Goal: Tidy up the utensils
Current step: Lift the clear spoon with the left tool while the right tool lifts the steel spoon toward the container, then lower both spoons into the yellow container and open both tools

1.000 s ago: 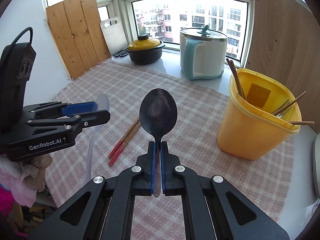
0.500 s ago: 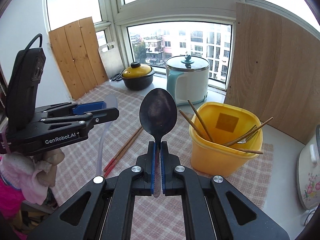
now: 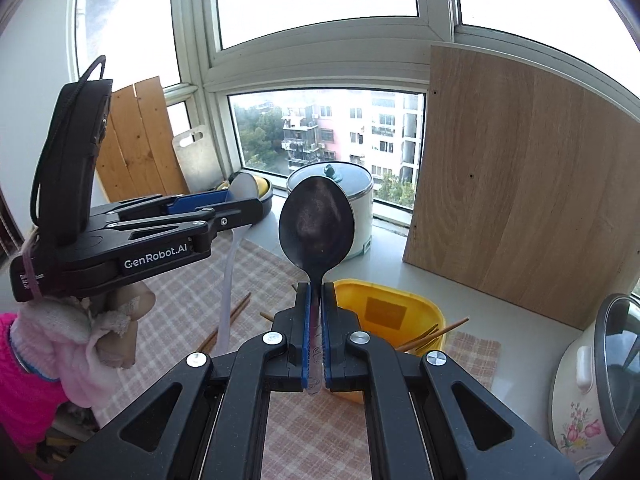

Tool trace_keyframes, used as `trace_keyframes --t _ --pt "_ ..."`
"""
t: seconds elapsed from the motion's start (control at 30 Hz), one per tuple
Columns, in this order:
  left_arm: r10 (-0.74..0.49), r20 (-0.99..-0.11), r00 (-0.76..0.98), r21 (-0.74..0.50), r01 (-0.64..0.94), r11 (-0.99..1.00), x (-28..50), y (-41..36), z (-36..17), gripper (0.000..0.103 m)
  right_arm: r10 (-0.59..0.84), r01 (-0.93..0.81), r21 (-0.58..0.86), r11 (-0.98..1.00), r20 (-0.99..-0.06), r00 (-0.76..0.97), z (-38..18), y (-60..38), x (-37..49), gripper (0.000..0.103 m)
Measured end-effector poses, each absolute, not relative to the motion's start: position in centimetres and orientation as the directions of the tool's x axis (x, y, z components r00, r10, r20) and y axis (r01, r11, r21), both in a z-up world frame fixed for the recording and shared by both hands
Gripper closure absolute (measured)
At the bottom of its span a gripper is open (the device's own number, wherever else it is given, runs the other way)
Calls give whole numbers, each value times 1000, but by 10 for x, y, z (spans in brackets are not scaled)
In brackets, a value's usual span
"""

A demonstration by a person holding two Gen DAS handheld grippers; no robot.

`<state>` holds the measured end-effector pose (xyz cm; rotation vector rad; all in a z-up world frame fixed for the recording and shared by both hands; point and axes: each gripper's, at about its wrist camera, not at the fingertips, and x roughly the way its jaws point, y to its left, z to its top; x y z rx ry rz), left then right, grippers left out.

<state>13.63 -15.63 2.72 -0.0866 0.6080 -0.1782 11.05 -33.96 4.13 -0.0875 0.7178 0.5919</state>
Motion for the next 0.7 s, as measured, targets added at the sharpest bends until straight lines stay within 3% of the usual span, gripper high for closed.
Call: trace_keyframes --t 0.7 --pt "-103 -584 805 -71 77 995 221 -192 -5 66 445 -493 137 859 -676 588 9 -361 161 100"
